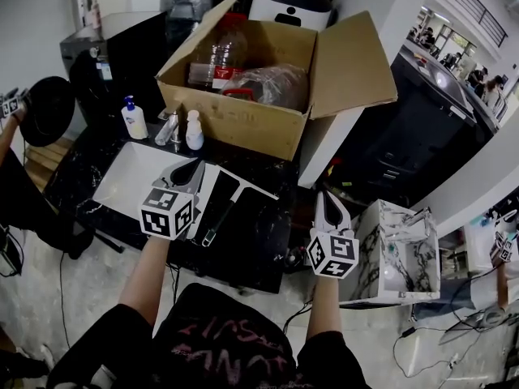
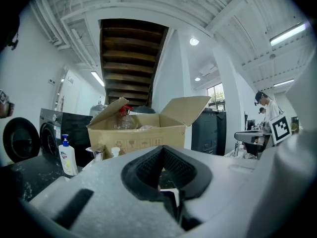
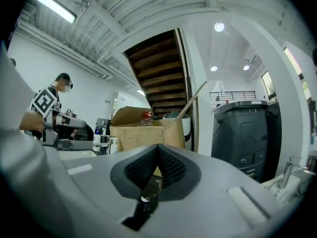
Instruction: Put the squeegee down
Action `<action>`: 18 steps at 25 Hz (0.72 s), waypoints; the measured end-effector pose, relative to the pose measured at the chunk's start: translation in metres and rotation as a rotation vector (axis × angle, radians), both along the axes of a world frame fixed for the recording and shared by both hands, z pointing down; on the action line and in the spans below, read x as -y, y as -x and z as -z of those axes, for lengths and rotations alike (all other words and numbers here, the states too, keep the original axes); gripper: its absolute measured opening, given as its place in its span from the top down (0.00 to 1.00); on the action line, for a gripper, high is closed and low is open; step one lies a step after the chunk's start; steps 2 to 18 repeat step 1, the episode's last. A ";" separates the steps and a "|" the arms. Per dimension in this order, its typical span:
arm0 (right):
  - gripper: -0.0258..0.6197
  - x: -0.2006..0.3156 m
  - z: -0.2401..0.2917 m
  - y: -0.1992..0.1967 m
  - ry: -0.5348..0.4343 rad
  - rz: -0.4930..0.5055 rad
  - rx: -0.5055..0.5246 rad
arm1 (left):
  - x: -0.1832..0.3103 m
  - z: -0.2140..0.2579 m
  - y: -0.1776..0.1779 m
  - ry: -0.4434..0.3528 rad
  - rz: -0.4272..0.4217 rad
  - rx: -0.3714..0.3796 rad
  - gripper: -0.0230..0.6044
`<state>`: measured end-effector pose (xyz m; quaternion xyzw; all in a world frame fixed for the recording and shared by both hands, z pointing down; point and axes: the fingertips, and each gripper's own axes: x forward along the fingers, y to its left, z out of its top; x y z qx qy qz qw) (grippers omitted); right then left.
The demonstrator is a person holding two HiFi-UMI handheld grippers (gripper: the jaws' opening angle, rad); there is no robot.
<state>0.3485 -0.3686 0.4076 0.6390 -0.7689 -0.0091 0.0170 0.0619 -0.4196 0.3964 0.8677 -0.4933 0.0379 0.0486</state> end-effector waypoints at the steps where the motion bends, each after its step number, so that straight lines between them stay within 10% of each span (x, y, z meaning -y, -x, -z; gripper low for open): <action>1: 0.95 0.000 0.000 0.000 0.000 -0.001 0.000 | 0.000 0.000 0.000 -0.001 0.000 -0.001 0.96; 18: 0.95 0.000 0.000 0.000 0.000 -0.001 0.000 | 0.000 0.000 0.000 -0.001 0.000 -0.001 0.96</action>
